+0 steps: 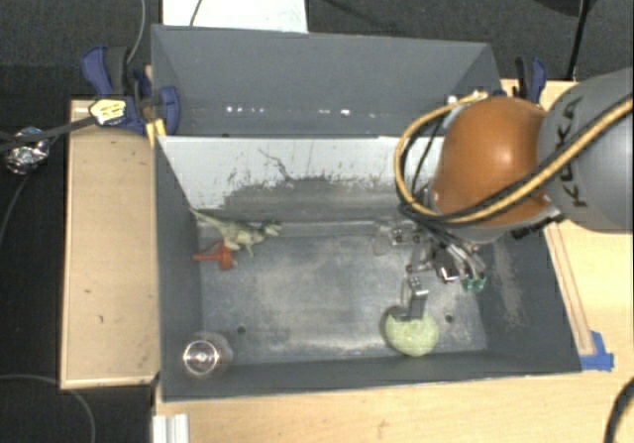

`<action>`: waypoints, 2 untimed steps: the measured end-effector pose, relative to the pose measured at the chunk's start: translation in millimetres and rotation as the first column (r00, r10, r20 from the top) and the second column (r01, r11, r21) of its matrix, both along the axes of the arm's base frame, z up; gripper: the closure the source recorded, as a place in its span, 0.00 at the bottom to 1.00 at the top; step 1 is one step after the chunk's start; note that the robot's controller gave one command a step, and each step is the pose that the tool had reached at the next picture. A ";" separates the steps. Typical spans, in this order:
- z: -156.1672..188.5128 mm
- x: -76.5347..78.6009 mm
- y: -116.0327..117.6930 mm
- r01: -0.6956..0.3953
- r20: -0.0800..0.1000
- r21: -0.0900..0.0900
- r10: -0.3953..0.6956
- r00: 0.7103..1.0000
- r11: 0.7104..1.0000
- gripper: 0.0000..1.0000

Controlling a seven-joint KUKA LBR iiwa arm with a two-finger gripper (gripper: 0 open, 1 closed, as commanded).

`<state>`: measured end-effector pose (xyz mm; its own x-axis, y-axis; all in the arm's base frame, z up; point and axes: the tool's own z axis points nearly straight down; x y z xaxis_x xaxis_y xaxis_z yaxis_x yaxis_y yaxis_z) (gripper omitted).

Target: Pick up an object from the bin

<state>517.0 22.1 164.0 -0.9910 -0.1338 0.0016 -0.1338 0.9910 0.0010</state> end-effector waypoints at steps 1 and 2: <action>-18.9 -27.8 -31.8 -0.048 0.013 0.001 0.048 0.999 0.999 0.00; -48.2 -29.0 -43.3 -0.170 0.006 -0.001 0.170 0.985 0.986 0.00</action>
Offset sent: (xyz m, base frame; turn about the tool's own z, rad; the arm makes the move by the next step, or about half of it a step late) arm -0.0277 -0.0492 -0.0726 -0.2622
